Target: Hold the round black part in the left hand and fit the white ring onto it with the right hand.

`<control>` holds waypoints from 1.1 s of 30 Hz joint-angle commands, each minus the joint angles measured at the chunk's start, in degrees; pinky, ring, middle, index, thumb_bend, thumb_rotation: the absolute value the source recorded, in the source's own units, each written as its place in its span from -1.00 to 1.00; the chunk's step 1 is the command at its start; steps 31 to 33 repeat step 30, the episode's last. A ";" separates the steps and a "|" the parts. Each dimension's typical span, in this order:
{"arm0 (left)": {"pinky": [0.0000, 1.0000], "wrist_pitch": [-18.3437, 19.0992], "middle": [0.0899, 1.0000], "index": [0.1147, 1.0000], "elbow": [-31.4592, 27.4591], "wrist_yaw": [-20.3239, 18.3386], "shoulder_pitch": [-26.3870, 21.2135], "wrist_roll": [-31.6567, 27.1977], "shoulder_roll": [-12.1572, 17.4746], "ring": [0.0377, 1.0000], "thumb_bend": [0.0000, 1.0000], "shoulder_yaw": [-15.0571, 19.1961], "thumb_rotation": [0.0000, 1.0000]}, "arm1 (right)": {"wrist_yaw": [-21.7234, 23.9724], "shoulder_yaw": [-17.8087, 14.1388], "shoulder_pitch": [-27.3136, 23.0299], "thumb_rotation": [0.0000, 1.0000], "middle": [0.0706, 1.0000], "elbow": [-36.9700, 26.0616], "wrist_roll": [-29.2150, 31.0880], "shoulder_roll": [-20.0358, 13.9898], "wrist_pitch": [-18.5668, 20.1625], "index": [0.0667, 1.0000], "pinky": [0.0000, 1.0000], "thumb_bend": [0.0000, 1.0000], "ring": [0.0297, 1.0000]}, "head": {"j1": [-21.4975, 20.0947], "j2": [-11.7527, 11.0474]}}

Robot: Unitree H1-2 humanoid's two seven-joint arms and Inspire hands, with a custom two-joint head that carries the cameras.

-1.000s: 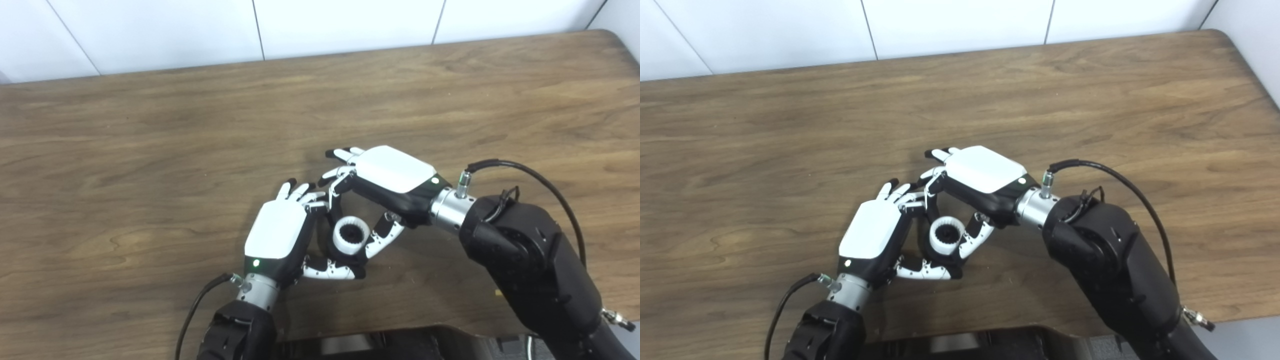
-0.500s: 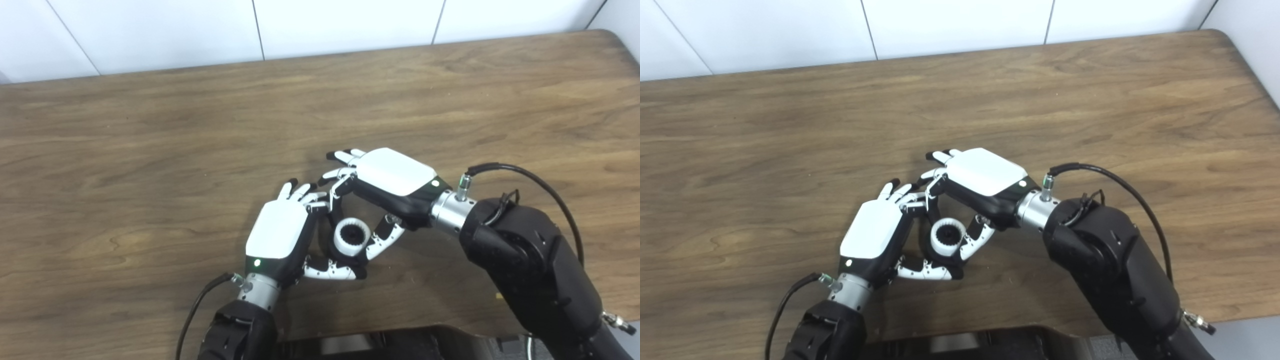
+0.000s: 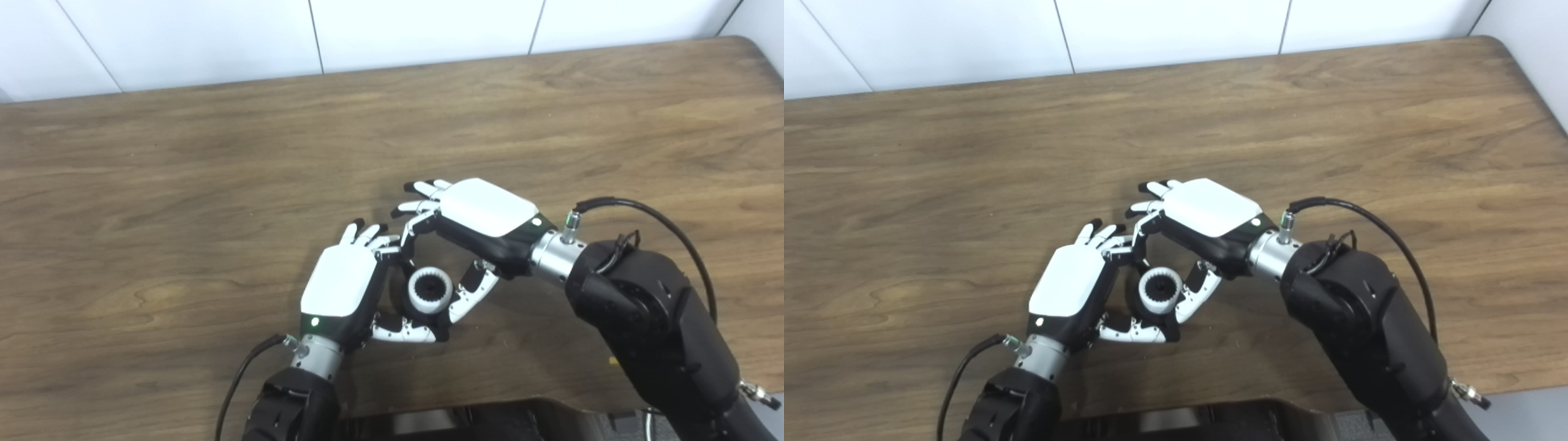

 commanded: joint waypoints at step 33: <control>1.00 -0.38 0.57 -0.17 0.01 0.88 0.09 0.08 -0.09 0.82 0.04 1.04 -0.88 | 0.06 -9.86 -8.19 -0.51 0.72 -2.45 2.73 -2.39 3.41 0.11 1.00 1.00 1.00 | -1.14 -0.66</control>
